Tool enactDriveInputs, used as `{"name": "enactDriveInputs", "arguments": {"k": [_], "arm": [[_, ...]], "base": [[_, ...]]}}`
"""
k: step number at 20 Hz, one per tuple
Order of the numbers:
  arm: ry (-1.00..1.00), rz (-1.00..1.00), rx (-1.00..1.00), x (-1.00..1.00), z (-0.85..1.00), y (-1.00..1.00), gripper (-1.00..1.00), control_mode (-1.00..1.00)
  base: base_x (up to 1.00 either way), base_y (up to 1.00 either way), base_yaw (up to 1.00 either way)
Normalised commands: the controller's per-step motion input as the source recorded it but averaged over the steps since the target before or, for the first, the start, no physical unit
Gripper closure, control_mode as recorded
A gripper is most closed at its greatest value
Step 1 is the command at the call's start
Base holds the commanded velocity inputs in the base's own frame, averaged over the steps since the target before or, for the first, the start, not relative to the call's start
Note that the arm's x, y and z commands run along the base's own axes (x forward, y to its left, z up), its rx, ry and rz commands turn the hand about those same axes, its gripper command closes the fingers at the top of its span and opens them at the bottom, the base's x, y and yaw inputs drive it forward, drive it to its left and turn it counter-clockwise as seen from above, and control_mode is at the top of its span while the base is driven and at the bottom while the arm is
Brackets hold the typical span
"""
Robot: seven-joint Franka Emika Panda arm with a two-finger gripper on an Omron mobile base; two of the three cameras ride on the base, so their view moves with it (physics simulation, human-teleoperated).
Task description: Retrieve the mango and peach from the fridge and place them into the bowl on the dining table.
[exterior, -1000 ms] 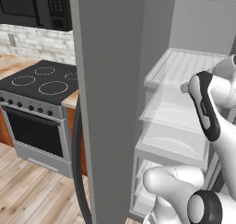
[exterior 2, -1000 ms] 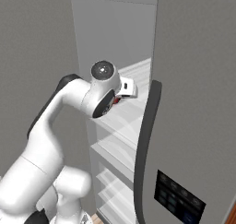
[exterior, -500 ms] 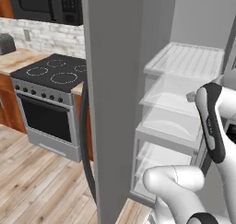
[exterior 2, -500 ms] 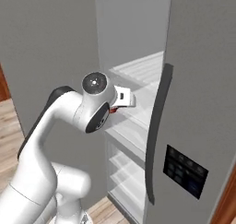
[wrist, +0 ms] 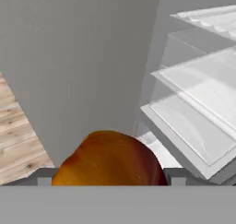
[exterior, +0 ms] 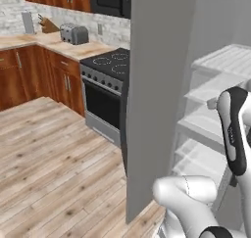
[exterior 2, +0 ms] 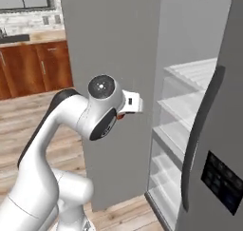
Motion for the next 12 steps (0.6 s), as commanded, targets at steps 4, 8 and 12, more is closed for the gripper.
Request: {"name": "enactDriveInputs", "arguments": {"k": [4,8,12], "arm": [[0.0,0.0,0.0,0.0,0.0,0.0,1.0,1.0],[0.0,0.0,0.0,0.0,0.0,0.0,1.0,1.0],[0.0,0.0,0.0,0.0,0.0,0.0,1.0,1.0]], "base": [[-0.34,-0.28,0.92],[-0.38,-0.36,0.91],[-0.62,-0.6,0.82]]}}
